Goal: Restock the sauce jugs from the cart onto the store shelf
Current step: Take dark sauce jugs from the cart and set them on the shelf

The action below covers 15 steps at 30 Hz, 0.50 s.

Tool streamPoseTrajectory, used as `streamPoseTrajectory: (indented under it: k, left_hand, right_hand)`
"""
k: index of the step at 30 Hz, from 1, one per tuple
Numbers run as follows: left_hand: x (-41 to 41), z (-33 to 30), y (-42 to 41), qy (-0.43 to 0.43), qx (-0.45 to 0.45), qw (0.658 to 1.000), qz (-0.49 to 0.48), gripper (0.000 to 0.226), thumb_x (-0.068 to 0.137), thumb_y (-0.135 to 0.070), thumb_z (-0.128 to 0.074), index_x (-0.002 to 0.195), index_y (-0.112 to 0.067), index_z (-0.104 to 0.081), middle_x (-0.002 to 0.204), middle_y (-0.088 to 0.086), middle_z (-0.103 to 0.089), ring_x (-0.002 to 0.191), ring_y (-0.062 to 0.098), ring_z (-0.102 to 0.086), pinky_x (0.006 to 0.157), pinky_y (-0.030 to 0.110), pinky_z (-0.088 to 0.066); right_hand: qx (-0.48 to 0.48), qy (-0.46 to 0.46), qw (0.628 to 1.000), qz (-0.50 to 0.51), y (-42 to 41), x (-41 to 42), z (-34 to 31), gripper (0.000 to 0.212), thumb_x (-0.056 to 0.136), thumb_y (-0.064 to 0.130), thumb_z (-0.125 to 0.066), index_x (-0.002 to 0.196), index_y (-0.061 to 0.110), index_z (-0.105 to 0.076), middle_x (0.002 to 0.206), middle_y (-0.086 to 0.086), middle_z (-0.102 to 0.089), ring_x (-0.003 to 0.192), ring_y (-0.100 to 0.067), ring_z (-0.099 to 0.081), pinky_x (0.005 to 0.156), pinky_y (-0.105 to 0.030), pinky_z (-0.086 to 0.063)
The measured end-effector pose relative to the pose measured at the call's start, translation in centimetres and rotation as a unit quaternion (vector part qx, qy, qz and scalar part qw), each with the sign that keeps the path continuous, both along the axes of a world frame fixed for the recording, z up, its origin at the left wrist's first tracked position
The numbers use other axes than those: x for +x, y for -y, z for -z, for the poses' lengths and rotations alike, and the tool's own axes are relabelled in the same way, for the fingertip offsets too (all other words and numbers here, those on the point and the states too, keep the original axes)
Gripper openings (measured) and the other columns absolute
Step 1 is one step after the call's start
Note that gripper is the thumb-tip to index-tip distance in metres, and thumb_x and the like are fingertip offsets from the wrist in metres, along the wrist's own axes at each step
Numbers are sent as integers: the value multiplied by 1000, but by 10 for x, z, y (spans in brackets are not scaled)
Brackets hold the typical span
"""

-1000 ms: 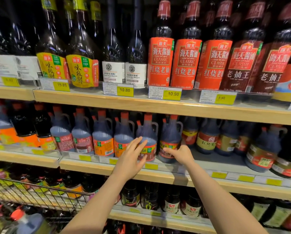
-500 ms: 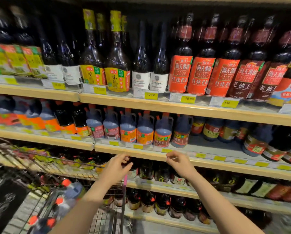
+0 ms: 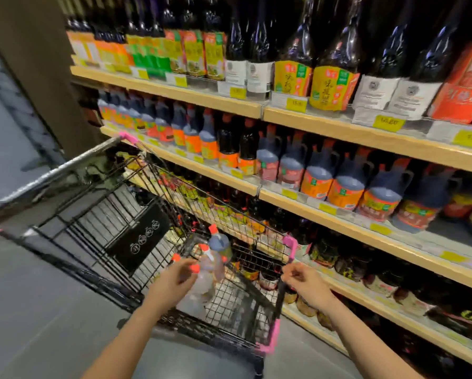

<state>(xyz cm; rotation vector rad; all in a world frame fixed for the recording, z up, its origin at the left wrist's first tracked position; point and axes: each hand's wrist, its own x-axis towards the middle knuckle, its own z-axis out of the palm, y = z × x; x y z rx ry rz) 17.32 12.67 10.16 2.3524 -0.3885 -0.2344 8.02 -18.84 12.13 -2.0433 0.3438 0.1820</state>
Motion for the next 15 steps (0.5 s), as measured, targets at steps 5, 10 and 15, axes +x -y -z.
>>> streamPoseTrajectory:
  k: [5,10,15]
  left_hand:
    - [23,12,-68,-2,36,998,-45,31,85,-26,-64,114,-19,-59,88,-10,-64,76,-4,-60,69,13,-46]
    - [85,27,-121,-15,44,998,-41,32,84,-34,-60,114,-23,-59,98,-5,-65,88,8,-62,80,26,-50]
    - [180,44,-155,-33,37,999,21,32,82,-29,-60,113,-22,-58,90,-9,-59,82,0,-57,79,23,-47]
  right_hand:
    - [-13,-8,999,-50,-56,51,13,16,90,17,-58,105,9,-58,85,4,-55,68,-3,-49,59,-7,-41]
    - [20,-41,997,-64,-133,125,38,16,89,16,-61,104,18,-56,93,-12,-58,79,-13,-52,65,-12,-41]
    - [16,-85,996,-36,-205,197,64,24,88,10,-61,110,6,-53,94,-15,-56,70,-13,-51,55,-9,-39]
